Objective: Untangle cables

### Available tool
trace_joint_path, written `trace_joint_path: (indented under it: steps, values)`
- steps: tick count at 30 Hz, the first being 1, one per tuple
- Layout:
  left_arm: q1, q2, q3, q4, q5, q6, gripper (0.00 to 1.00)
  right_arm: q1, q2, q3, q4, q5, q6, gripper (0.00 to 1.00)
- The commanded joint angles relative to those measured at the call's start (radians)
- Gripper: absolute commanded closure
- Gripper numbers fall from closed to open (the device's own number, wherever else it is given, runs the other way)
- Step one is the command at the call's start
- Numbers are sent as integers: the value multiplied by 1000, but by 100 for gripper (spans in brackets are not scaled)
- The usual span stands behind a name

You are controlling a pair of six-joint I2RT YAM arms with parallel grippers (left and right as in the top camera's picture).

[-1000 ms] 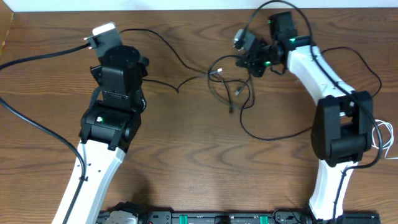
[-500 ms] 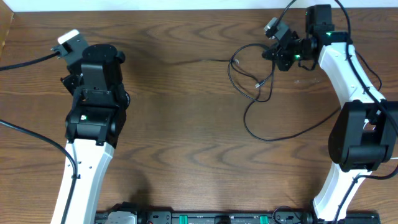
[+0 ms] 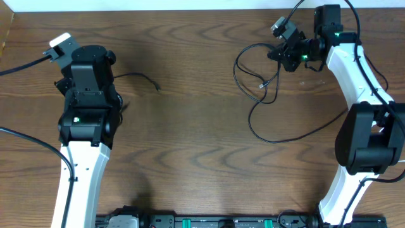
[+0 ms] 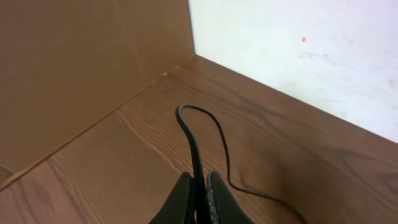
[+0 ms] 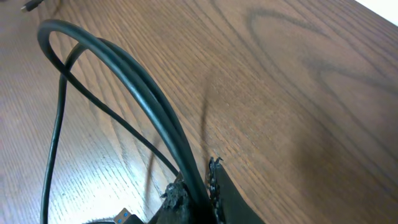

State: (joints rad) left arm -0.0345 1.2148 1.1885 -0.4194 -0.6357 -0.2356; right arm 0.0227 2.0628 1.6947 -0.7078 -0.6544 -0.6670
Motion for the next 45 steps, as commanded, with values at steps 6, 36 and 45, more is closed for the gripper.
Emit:
trace_joint_path:
  steps: [6, 36, 45]
  values:
    - [1, 61, 6, -71, 180, -29, 93, 17, -24, -2, -127, 13, 110, 99]
    - [0, 104, 6, -95, 340, -66, 93, 267, -22, -362, -172, 459, 636, 99]
    - [-2, 104, 6, -95, 367, -85, 93, 146, -21, -377, -173, 558, 636, 99]
